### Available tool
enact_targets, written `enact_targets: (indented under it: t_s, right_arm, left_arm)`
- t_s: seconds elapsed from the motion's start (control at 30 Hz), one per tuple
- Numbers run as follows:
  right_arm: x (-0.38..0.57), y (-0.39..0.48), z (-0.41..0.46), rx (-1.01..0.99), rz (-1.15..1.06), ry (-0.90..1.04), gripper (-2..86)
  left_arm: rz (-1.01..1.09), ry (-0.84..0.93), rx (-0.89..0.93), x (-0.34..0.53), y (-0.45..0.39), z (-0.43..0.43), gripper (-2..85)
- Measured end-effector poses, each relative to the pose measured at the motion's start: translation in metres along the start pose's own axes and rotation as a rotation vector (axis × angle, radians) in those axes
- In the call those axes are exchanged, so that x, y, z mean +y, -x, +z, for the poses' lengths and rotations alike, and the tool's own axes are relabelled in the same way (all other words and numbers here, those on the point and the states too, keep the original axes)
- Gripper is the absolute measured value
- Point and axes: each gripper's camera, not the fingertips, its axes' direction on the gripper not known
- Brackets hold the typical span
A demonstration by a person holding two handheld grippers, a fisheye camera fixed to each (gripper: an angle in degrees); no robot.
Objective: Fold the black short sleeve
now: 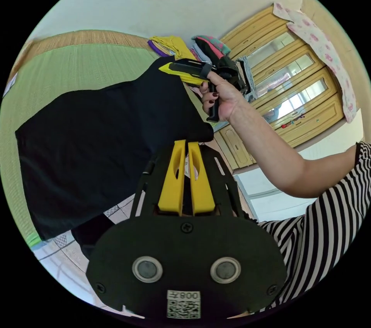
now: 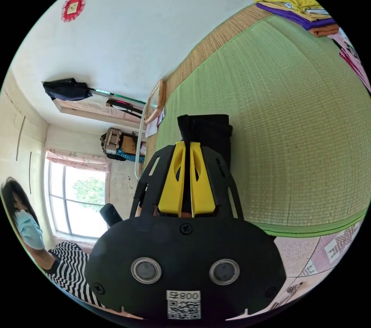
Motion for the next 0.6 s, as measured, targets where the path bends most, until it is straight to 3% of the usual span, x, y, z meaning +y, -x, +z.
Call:
enact_targets:
  t_s: [0.6]
  right_arm:
    - [-0.003, 0.212, 0.129, 0.021, -0.143, 0.089, 1.7]
  left_arm:
    - [-0.306, -0.280, 0.081, 0.209, 0.229, -0.016, -0.1]
